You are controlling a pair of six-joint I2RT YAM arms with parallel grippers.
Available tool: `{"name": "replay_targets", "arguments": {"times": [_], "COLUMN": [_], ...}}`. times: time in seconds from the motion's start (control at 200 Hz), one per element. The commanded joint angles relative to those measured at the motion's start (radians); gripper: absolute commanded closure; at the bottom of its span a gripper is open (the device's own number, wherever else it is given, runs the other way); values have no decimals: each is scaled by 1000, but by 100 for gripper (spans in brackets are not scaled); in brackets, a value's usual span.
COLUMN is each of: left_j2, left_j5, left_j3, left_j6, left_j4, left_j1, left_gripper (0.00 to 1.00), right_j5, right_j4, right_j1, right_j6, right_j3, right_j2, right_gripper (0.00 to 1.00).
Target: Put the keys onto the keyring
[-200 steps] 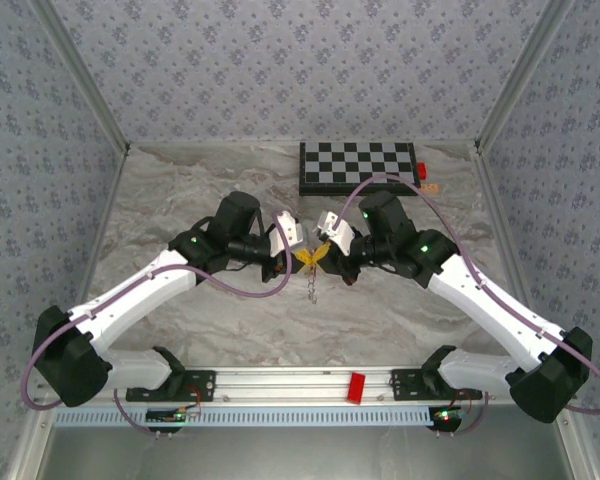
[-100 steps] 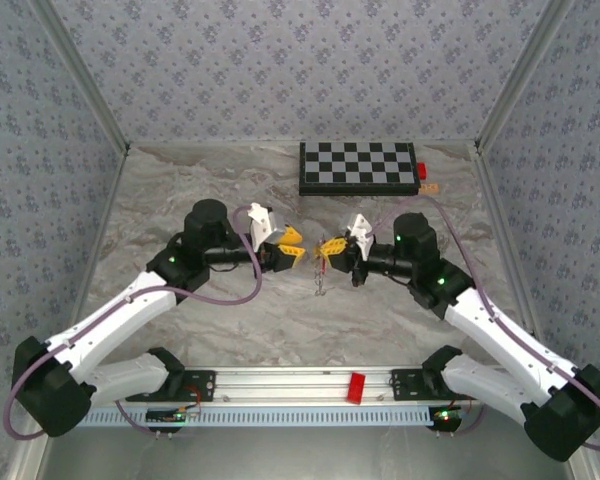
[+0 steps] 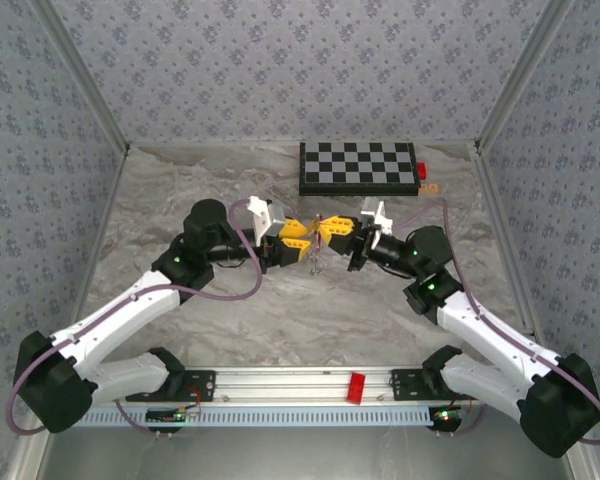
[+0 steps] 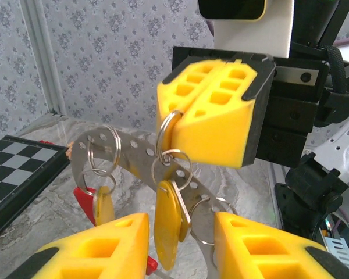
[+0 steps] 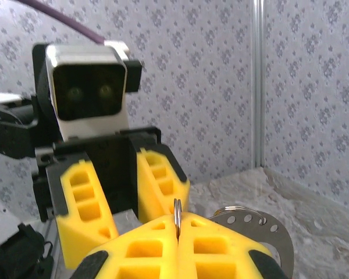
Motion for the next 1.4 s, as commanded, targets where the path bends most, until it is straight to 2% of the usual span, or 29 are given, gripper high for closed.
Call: {"name": "replay_targets", "arguments": {"times": [0.0, 0.215, 0.51, 0.56, 0.795, 0.955, 1.094, 1.394], "left_j2": [7, 9, 35, 42, 72, 50, 3, -66], "left_j5": [-28, -56, -46, -40, 14, -12, -34, -37], "left_j3": [27, 28, 52, 58, 98, 92, 77, 27], "left_j6": [-4, -1, 50, 62, 109, 102, 82, -33], "left_j4": [38, 58, 11, -6, -99, -97, -83, 52], "left_j1": [-20, -26, -58, -65, -81, -79, -73, -25], "left_gripper": [66, 66, 97, 100, 100, 93, 76, 70], "right_j5": [-25, -33, -30, -29, -25, -23, -20, -46], "right_j4": [122, 108, 126, 131, 134, 126, 117, 120], "right_j1": [4, 15, 21, 21, 19, 15, 7, 3], "right_j6": [59, 60, 77, 78, 79, 77, 75, 81], "right_j3": [0, -2, -4, -4, -4, -11, -22, -29], "right_j2": [2, -4, 5, 6, 4, 0, -10, -10], "right_gripper": [100, 100, 100, 100, 100, 100, 100, 100]}}
